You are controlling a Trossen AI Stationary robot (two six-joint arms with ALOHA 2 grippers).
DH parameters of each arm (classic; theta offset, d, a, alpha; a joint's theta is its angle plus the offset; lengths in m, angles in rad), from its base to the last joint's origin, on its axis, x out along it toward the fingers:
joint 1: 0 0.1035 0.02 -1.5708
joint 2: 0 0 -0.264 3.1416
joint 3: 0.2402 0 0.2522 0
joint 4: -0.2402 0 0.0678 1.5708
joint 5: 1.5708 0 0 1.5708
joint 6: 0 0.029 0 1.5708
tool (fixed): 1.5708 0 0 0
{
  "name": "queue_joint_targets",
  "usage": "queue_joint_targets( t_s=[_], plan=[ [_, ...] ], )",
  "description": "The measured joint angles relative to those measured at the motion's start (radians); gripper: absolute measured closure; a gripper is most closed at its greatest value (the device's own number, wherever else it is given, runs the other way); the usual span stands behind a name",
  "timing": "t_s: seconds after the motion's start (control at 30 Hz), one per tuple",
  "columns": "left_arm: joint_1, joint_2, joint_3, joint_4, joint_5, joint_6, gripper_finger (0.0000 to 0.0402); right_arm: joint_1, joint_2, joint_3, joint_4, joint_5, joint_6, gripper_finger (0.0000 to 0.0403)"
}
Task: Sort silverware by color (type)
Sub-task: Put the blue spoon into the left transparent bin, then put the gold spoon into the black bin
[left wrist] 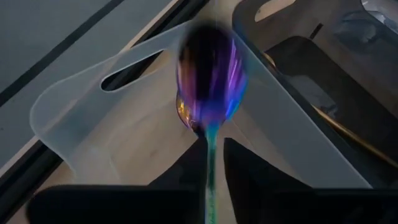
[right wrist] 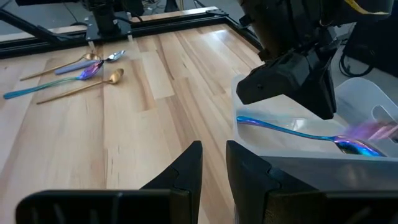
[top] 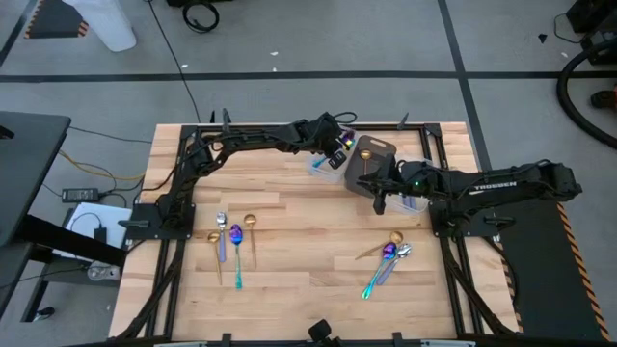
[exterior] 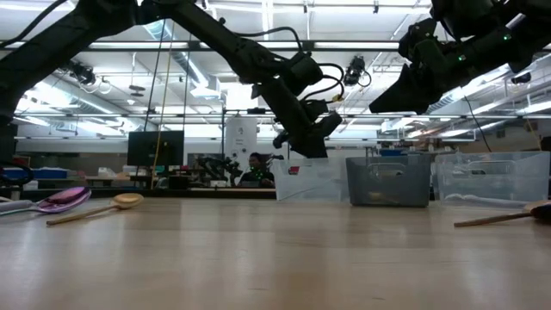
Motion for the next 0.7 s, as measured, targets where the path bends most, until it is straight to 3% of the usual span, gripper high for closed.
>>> queue_joint_targets(
  t_s=[0.17,0.33,0.5,0.7],
  plan=[
    [-0.005,-0.017,0.0,-0.035,-0.002,-0.019,0.0296,0.0,0.0,0.0,0.0,-0.006,0.0,0.0321],
    [-0.011,-0.076,0.0,-0.173,-0.021,-0.003,0.0273,0.0,-0.002,0.0,-0.011,-0.007,0.007,0.0321],
    [-0.072,-0.159,0.001,-0.369,-0.133,0.0,0.0272,0.0,-0.024,0.0,-0.045,-0.005,0.005,0.0321],
    [-0.208,-0.19,0.001,-0.607,-0.268,-0.048,0.0272,0.0,-0.105,0.0,-0.075,0.095,0.022,0.0321]
  ],
)
